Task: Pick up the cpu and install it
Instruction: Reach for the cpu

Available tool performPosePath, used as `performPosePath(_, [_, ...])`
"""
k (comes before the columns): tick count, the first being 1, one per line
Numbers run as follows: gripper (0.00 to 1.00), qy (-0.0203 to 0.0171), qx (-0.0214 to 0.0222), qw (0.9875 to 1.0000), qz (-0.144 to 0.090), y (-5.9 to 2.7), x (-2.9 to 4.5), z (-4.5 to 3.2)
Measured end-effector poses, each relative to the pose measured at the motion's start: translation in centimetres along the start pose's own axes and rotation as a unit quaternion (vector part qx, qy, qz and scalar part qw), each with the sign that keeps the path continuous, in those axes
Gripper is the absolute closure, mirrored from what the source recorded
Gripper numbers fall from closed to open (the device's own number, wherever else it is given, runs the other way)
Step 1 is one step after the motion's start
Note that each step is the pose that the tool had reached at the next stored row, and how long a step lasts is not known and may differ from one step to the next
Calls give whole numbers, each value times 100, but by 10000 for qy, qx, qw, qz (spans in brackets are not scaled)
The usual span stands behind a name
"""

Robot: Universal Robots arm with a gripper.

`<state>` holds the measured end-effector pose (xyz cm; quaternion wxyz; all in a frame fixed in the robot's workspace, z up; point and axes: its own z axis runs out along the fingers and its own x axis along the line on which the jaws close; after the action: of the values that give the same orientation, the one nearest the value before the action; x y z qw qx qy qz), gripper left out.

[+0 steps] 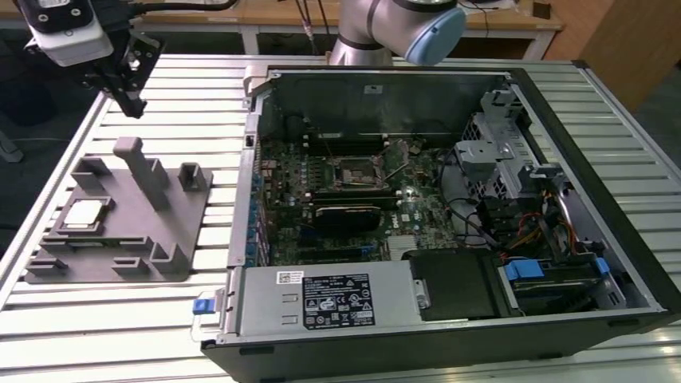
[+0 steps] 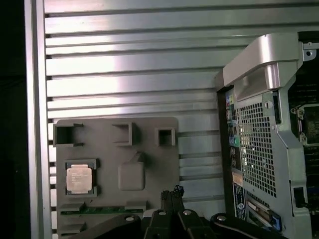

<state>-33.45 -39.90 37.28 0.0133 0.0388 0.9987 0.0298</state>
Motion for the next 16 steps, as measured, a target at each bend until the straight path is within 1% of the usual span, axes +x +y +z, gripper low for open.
performPosePath(7, [89,0,0,10000,1,-12,115,53])
performPosePath(16, [89,0,0,10000,0,-26,243,124])
